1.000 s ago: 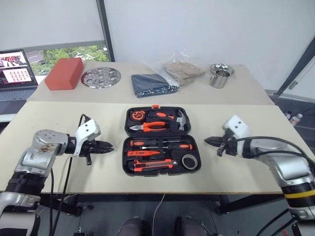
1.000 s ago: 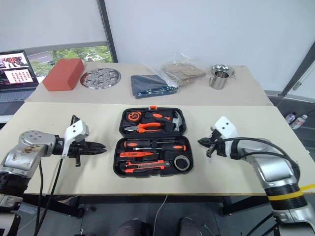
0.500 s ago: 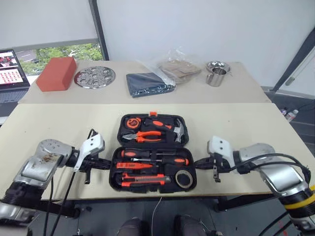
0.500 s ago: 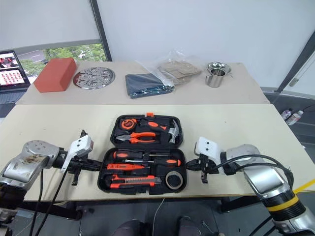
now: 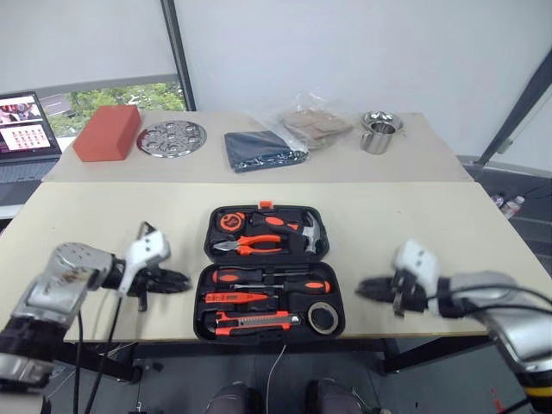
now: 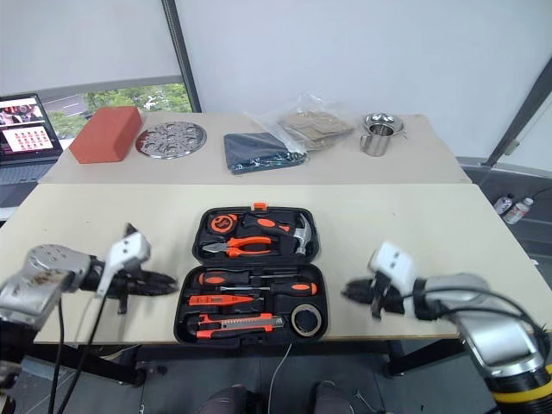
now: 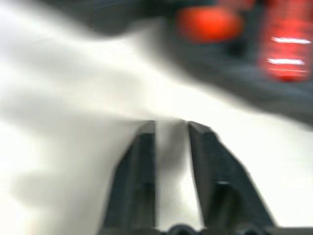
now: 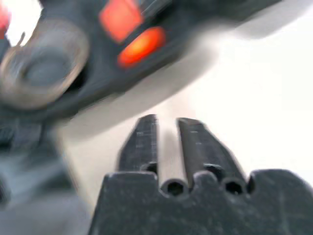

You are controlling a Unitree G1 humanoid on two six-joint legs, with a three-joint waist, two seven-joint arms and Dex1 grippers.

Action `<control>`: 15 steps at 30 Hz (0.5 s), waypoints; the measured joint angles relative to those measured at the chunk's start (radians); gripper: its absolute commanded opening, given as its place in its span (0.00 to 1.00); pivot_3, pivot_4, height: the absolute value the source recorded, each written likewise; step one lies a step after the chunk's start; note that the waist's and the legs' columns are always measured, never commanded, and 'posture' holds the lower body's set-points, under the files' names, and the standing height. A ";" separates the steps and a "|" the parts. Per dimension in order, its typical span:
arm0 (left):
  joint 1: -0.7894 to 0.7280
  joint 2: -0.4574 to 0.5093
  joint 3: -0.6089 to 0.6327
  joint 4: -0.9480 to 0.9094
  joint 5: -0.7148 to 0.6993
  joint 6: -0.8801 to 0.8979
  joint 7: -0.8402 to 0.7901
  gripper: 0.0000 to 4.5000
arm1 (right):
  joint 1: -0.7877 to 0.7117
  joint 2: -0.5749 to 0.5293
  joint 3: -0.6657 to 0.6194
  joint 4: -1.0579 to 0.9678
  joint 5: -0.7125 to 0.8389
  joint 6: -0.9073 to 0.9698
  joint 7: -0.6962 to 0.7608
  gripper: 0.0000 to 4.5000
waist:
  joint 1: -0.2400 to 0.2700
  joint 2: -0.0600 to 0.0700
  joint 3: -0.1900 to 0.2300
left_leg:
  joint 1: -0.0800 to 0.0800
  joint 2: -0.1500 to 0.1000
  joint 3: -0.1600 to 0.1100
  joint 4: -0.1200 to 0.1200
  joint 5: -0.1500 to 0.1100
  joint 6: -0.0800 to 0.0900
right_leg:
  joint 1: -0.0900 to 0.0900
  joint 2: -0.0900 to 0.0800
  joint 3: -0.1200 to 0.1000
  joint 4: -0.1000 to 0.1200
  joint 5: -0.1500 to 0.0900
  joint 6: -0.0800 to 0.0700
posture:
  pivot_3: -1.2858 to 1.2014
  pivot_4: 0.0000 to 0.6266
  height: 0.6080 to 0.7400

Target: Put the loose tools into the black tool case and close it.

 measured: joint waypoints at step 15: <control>-0.362 -0.318 0.099 0.238 -0.096 0.533 0.343 0.75 | -0.440 0.304 0.157 0.486 -0.082 0.203 -0.305 0.49 | -0.012 -0.003 0.001 | -0.007 -0.007 0.001 -0.006 0.008 0.012 | -0.004 0.002 -0.003 0.003 0.003 0.000 | 0.52 0.24 0.95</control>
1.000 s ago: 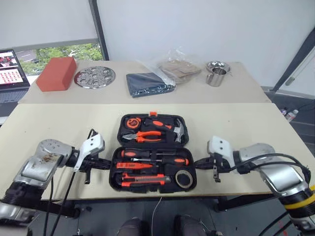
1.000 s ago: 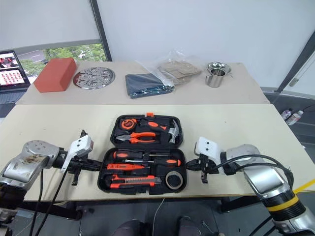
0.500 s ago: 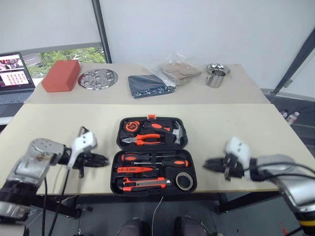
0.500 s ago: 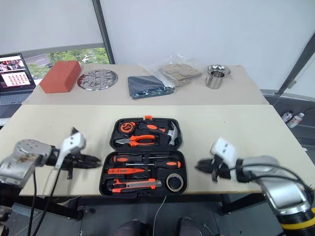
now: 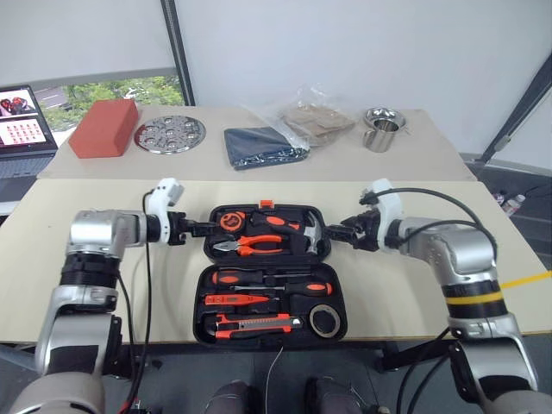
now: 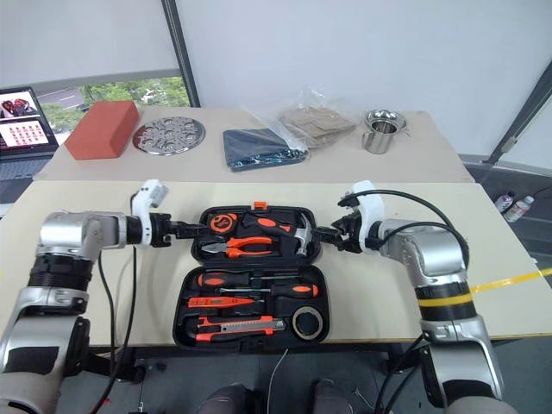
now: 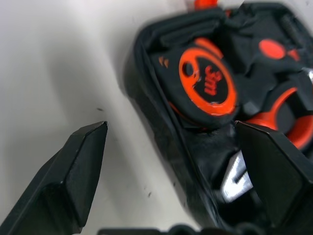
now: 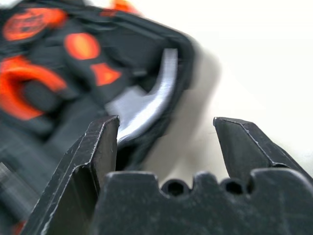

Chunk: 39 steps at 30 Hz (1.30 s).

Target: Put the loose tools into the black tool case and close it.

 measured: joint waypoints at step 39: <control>0.247 -0.111 0.058 -0.249 0.133 -0.934 0.072 0.01 | 0.255 0.057 -0.060 -0.171 -0.301 -0.787 -0.159 0.00 | -0.005 0.000 0.001 | -0.003 -0.004 0.001 -0.016 0.007 -0.004 | -0.008 0.000 0.001 -0.007 0.003 0.001 | 0.52 0.24 0.95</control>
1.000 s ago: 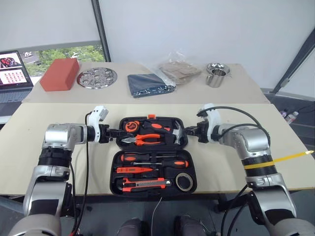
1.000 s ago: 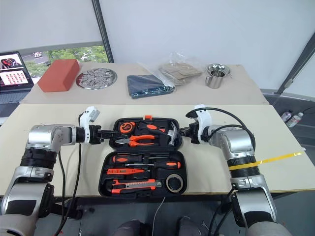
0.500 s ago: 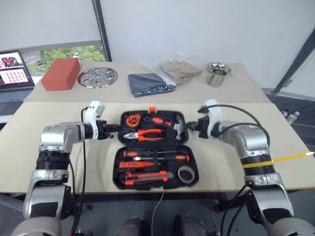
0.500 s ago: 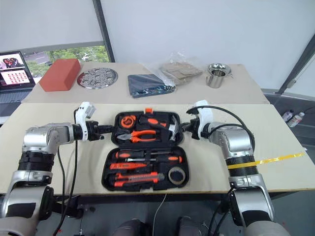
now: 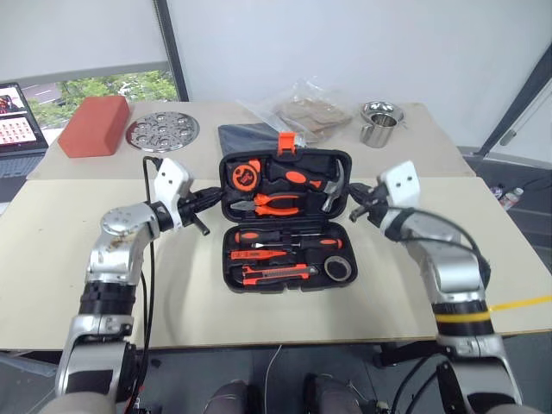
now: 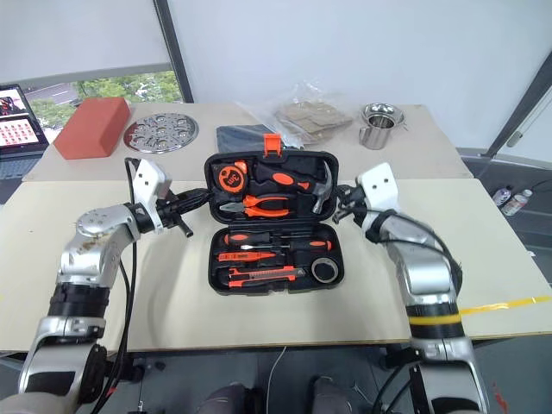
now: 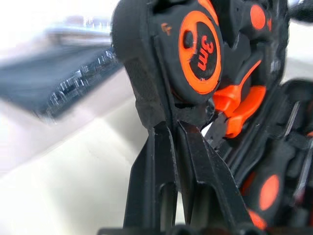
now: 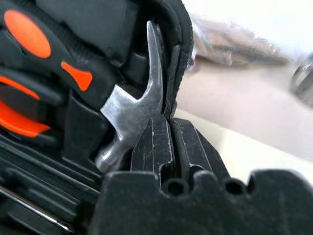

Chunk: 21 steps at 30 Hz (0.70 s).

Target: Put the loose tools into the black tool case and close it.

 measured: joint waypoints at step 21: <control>0.001 0.267 0.026 0.112 -0.147 0.303 -0.167 0.02 | 0.616 -0.396 -0.183 -0.547 0.459 0.273 0.461 0.01 | 0.057 -0.003 0.001 | 0.012 0.009 -0.003 0.010 -0.003 -0.011 | 0.014 -0.001 0.002 0.000 -0.001 -0.004 | 0.52 0.24 0.95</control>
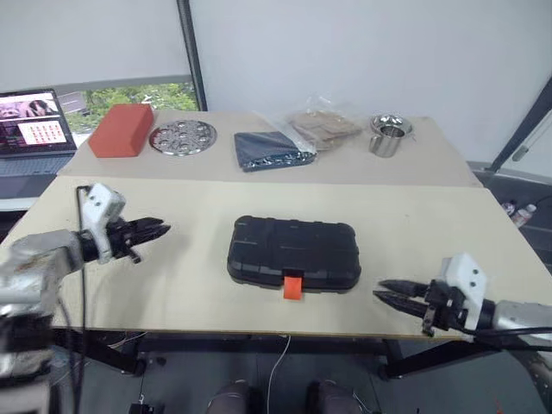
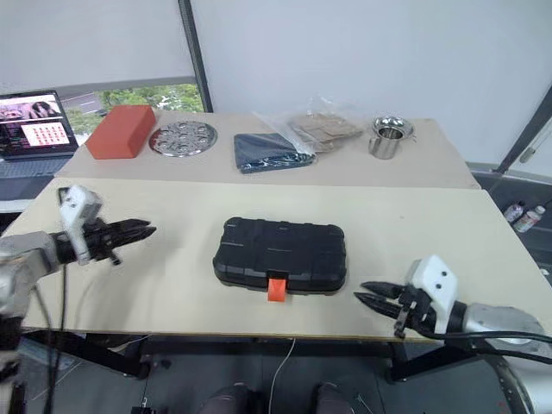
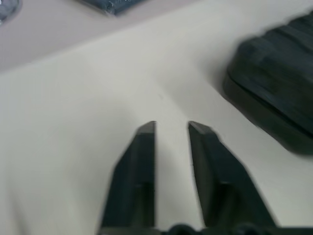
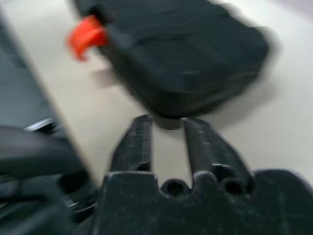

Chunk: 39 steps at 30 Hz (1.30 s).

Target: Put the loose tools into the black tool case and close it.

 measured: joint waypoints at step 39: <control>-0.218 -0.319 -0.369 0.001 0.120 -0.050 -0.376 0.02 | -0.207 0.095 0.160 0.002 -0.052 0.265 -0.222 0.01 | -0.026 -0.001 -0.001 | -0.008 -0.001 -0.001 0.017 -0.004 0.022 | 0.000 -0.002 0.001 0.003 0.001 0.002 | 0.52 0.24 0.95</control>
